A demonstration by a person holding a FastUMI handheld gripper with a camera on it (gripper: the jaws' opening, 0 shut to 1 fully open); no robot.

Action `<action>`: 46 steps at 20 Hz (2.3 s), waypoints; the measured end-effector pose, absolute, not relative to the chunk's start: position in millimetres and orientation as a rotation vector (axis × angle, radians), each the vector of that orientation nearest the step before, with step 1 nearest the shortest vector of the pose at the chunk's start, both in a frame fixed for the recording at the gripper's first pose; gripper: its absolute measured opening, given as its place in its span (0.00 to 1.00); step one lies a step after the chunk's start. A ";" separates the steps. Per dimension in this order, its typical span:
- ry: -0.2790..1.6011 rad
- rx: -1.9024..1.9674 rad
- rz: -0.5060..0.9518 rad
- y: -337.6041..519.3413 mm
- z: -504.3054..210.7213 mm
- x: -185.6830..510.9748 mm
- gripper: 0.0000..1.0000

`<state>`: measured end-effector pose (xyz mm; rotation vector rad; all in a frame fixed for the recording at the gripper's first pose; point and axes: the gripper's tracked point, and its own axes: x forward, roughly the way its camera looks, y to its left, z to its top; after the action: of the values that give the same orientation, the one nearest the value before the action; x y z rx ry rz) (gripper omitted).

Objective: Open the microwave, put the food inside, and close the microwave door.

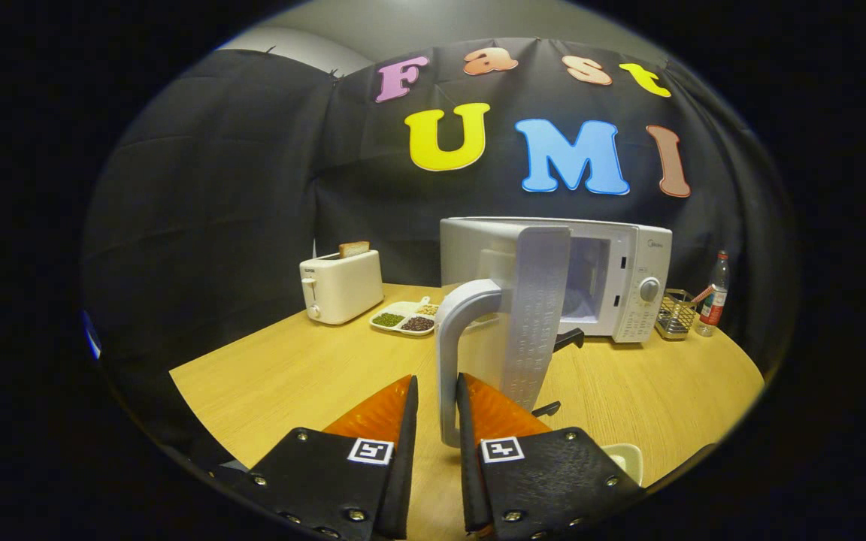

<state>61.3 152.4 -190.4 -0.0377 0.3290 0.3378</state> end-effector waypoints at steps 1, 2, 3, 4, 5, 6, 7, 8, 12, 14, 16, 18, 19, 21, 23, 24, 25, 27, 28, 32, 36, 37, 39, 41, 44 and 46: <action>0.327 -0.044 0.351 159.7 -190.0 60.0 0.28; 0.325 -0.049 0.366 168.0 -190.1 57.4 0.28; 0.326 -0.051 0.381 176.0 -189.6 56.1 0.28; 0.323 -0.060 0.388 182.7 -189.6 54.3 0.28; 0.322 -0.074 0.392 187.8 -189.0 53.1 0.28; 0.319 -0.084 0.395 193.0 -189.3 51.3 0.28; 0.318 -0.094 0.396 197.7 -189.3 50.3 0.28; 0.317 -0.108 0.396 201.8 -189.5 49.0 0.28; 0.321 -0.099 0.446 227.6 -190.0 38.7 0.33; 0.331 -0.069 0.465 240.5 -189.6 37.5 0.34; 0.339 -0.033 0.508 261.1 -188.4 33.4 0.34; 0.340 -0.042 0.555 281.1 -186.9 26.3 0.34; 0.340 -0.047 0.574 287.6 -184.7 22.2 0.34; 0.344 -0.035 0.606 299.2 -182.2 15.2 0.37; 0.339 -0.046 0.598 294.9 -175.2 9.9 0.40; 0.333 -0.047 0.581 290.3 -171.4 8.4 0.42; 0.328 -0.045 0.564 283.1 -164.9 7.6 0.52; 0.319 -0.037 0.526 267.4 -154.2 4.8 0.90; 0.308 -0.029 0.499 260.9 -148.9 5.8 0.98; 0.283 0.022 0.427 232.7 -123.1 0.5 0.98; 0.260 0.002 0.354 197.9 -104.3 -3.1 0.98; 0.261 0.000 0.332 188.7 -101.7 -3.3 0.98; 0.273 0.003 0.296 172.8 -102.0 -3.0 0.98; 0.286 0.000 0.260 155.4 -104.8 -2.6 0.98; 0.328 -0.001 0.225 133.3 -120.2 -4.6 0.98; 0.353 -0.008 0.183 113.9 -128.6 -4.4 0.98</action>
<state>-4.4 113.9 -128.6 -0.0085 0.3528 0.1826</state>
